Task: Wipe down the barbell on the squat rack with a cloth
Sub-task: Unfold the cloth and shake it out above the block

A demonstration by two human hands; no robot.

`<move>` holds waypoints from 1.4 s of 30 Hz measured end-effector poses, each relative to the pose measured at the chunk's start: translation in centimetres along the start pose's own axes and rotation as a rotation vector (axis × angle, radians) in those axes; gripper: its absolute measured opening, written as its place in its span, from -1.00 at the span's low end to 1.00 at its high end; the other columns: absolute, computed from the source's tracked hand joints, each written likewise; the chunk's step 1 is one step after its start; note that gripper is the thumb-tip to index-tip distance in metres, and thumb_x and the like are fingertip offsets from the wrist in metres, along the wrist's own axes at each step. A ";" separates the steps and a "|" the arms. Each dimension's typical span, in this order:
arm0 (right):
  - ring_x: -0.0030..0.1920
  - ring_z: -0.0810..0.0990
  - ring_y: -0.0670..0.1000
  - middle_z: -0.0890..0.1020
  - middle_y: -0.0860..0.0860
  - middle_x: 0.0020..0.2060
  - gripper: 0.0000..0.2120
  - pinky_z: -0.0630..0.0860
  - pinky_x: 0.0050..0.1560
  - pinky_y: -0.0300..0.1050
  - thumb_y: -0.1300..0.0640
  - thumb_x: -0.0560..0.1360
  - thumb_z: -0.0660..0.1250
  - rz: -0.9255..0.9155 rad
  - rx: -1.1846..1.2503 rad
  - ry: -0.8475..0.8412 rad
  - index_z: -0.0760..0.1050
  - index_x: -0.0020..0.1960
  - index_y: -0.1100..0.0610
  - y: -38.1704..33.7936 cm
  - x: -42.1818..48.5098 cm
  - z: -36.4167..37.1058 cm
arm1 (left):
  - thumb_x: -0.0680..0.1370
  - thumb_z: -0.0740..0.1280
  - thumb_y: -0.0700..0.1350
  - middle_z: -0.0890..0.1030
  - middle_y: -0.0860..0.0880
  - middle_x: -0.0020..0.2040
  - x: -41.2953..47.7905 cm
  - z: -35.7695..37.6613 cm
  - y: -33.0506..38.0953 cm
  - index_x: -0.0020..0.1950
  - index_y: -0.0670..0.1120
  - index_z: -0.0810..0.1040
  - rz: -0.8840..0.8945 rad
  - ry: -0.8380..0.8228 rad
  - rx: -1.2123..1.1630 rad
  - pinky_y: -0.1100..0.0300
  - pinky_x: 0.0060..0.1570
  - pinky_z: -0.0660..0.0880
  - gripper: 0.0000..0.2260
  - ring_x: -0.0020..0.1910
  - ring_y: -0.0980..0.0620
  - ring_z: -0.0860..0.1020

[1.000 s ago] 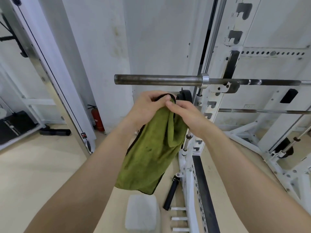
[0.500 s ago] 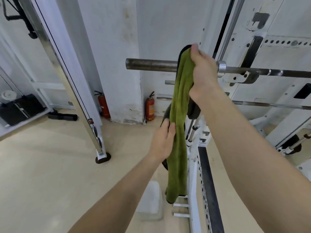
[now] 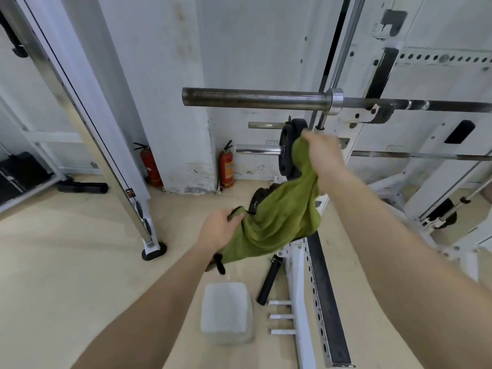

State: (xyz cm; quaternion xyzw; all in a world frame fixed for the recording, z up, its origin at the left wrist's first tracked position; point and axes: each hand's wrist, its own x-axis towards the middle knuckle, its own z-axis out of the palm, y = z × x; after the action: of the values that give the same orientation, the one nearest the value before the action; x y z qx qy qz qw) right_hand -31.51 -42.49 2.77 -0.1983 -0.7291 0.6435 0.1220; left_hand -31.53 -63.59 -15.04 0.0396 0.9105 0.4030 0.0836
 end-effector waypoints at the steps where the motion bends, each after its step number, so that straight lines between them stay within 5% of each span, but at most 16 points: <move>1: -0.10 0.54 0.05 0.60 0.09 -0.07 -0.85 0.46 0.09 0.02 0.03 0.58 0.30 0.065 -0.089 -0.057 0.53 -0.01 0.11 1.9 -0.3 0.6 | 0.61 0.32 0.07 0.69 -0.07 -0.22 0.4 -1.3 2.1 -0.13 -0.10 0.65 0.000 -0.025 -0.049 0.03 -0.06 0.59 -0.72 -0.20 -0.04 0.64; 2: -0.05 0.56 0.09 0.60 0.21 0.14 -0.80 0.45 0.10 0.01 0.05 0.59 0.29 0.129 -0.131 -0.095 0.54 0.06 0.19 3.9 -0.6 1.1 | 0.58 0.37 0.03 0.69 -0.07 -0.24 0.5 -2.7 4.1 -0.16 -0.12 0.65 -0.010 -0.049 -0.097 0.08 -0.09 0.59 -0.75 -0.23 -0.02 0.64; 4: -0.05 0.54 0.11 0.42 0.02 -0.09 -0.71 0.44 0.02 -0.02 0.07 0.58 0.28 0.214 -0.101 -0.108 0.54 0.10 0.30 7.0 -1.3 1.5 | 0.52 0.40 -0.09 0.68 -0.13 -0.20 0.3 -5.5 7.1 -0.16 -0.18 0.63 -0.104 -0.151 -0.232 0.12 -0.14 0.60 -0.83 -0.23 -0.05 0.65; 8: -0.16 0.58 0.08 0.57 0.12 -0.17 -0.86 0.55 -0.16 -0.04 0.06 0.58 0.35 0.211 0.179 -0.123 0.60 -0.06 0.12 10.6 -3.3 1.2 | 0.55 0.25 -0.35 0.68 -0.24 -0.01 -2.1 -9.2 9.1 0.09 -0.23 0.61 -0.260 -0.436 -0.689 0.07 -0.18 0.65 -0.80 -0.16 -0.12 0.70; 11: -0.07 0.68 0.08 0.71 0.11 -0.06 -0.88 0.65 -0.04 0.08 0.17 0.61 0.34 0.115 0.334 -0.202 0.66 0.04 0.15 11.1 -6.1 1.5 | 0.62 0.20 -0.36 0.70 -0.16 -0.01 -2.9 -8.6 8.6 0.20 -0.04 0.62 -0.293 -0.424 -0.771 0.09 -0.21 0.63 -0.67 -0.13 -0.08 0.70; 13: -0.03 0.71 0.07 0.74 0.11 -0.04 -0.84 0.68 -0.01 0.06 0.28 0.60 0.32 0.018 0.331 -0.219 0.66 0.07 0.14 11.3 -7.6 2.3 | 0.65 0.20 -0.29 0.66 -0.17 0.11 -2.8 -7.5 7.8 0.26 0.09 0.57 -0.309 -0.404 -0.804 0.04 -0.03 0.55 -0.65 0.01 -0.10 0.63; 16: -0.05 0.72 0.01 0.75 0.00 -0.13 -0.65 0.68 0.00 0.01 0.42 0.56 0.32 -0.116 0.269 -0.202 0.68 -0.06 0.00 11.8 -9.2 3.5 | 0.66 0.21 -0.21 0.63 -0.22 0.20 -2.7 -6.2 7.4 0.24 0.18 0.54 -0.381 -0.360 -0.889 0.02 0.03 0.52 -0.69 0.01 -0.09 0.58; 19: -0.05 0.71 -0.09 0.74 -0.07 -0.12 -0.65 0.64 -0.01 -0.15 0.45 0.55 0.31 -0.222 0.188 -0.188 0.68 -0.01 0.03 12.5 -9.9 3.7 | 0.66 0.23 -0.22 0.61 -0.15 0.05 -3.2 -5.6 7.8 0.32 0.02 0.51 -0.416 -0.335 -0.949 0.19 -0.43 0.55 -0.73 -0.20 0.00 0.58; 23: 0.08 0.70 -0.07 0.72 0.01 0.04 -0.69 0.62 0.17 -0.06 0.45 0.55 0.29 -0.337 0.077 -0.175 0.63 0.21 0.22 13.3 -10.2 3.5 | 0.64 0.24 -0.31 0.57 -0.23 0.04 -3.5 -5.5 8.4 0.18 -0.25 0.53 -0.433 -0.351 -1.065 0.17 -0.27 0.67 -0.85 -0.19 -0.04 0.64; 28: 0.15 0.67 -0.07 0.70 -0.09 0.12 -0.56 0.61 0.14 -0.12 0.34 0.47 0.46 -0.430 0.031 -0.293 0.58 0.29 0.02 13.6 -10.3 2.2 | 0.63 0.21 -0.37 0.59 -0.26 -0.05 -3.9 -5.9 8.7 0.22 -0.28 0.45 -0.518 -0.333 -1.231 0.24 -0.41 0.61 -0.82 -0.23 -0.10 0.69; 32: -0.05 0.70 -0.10 0.74 -0.10 -0.11 -0.77 0.62 -0.01 -0.16 0.28 0.45 0.51 -0.397 0.132 -0.256 0.67 0.05 0.03 12.6 -9.0 1.6 | 0.62 0.16 -0.41 0.62 -0.36 0.11 -4.8 -6.1 8.4 0.32 -0.42 0.42 -0.546 -0.384 -1.342 0.17 -0.21 0.68 -0.72 -0.06 -0.21 0.71; 35: -0.11 0.68 -0.05 0.72 -0.08 -0.22 -0.87 0.60 0.00 -0.08 0.24 0.51 0.44 -0.283 0.257 -0.208 0.65 -0.09 0.01 11.2 -6.9 1.3 | 0.61 0.29 -0.29 0.68 -0.19 0.13 -5.6 -5.6 7.2 0.19 -0.22 0.56 -0.404 -0.357 -0.997 0.21 -0.17 0.66 -0.83 -0.01 -0.06 0.71; 38: -0.14 0.65 0.00 0.69 0.00 -0.24 -0.89 0.56 -0.03 -0.09 0.13 0.52 0.42 -0.134 0.343 -0.430 0.68 -0.18 0.05 9.0 -5.6 1.1 | 0.51 0.48 -0.16 0.59 0.04 0.16 -5.5 -4.0 4.6 0.19 0.07 0.57 -0.016 -0.047 -0.424 0.31 -0.04 0.53 -0.70 -0.01 0.17 0.60; 40: -0.21 0.63 -0.03 0.65 0.01 -0.29 -0.85 0.55 -0.08 -0.13 0.09 0.48 0.38 -0.091 0.387 -0.505 0.66 -0.23 0.09 6.9 -5.4 1.1 | 0.49 0.50 -0.17 0.54 0.22 0.16 -5.4 -2.5 3.3 0.16 0.18 0.54 0.247 -0.018 -0.286 0.44 0.12 0.38 -0.64 0.12 0.35 0.48; 42: -0.25 0.60 -0.05 0.62 0.01 -0.29 -0.83 0.55 -0.11 -0.13 0.10 0.54 0.32 -0.103 0.412 -0.498 0.59 -0.16 0.16 5.1 -5.0 1.1 | 0.49 0.49 -0.14 0.57 0.24 0.07 -5.1 -0.6 2.3 0.07 0.16 0.58 0.329 -0.070 -0.233 0.32 0.19 0.37 -0.75 0.11 0.34 0.49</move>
State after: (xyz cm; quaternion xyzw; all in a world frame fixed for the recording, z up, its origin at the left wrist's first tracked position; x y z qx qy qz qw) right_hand -26.86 -45.27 -2.00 0.0311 -0.6000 0.7993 0.0101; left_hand -26.65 -63.18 -12.27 0.1919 0.8356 0.5121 0.0520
